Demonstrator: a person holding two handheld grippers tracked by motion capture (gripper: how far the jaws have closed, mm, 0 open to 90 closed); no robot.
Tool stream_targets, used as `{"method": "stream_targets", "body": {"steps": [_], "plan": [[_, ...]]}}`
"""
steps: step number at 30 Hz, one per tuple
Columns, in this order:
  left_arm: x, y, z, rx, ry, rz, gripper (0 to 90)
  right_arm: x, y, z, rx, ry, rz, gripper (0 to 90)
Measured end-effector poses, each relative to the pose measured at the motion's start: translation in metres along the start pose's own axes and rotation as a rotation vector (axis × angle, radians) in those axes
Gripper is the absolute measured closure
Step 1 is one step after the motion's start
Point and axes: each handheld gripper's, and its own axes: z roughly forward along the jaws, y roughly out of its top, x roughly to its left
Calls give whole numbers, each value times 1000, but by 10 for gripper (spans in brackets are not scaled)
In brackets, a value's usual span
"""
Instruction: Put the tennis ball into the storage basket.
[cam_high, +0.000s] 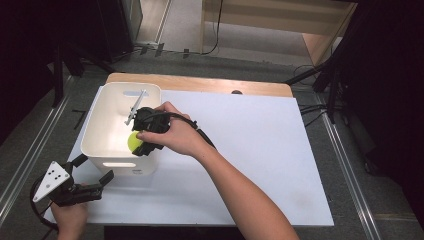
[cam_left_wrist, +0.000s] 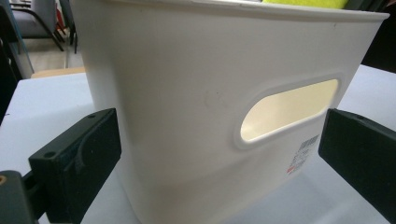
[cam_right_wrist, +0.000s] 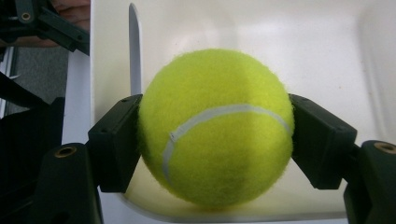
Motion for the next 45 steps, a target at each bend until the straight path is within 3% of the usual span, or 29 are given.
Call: {"method": "stream_targets", "body": {"steps": [6,9,13,22,26,34,45], "plan": [[0,0,0,0,-1,-1,0,1,-1,0,1,-9,1,224],[0,0,0,-1,0,-2,0,2,-1,-3,-3,-30,-3,176],[0,0,0,-1,0,-1,0,2,-1,-11,-43,-39,0,109],[0,0,0,0,0,0,0,2,-9,-34,-113,-97,22,80],[0,0,0,0,0,0,0,1,-15,-44,-132,-102,29,12],[0,0,0,1,1,-1,0,-2,-33,-53,-167,-117,44,2],[0,0,0,1,2,1,0,-6,-59,-56,-183,-149,101,0]]}}
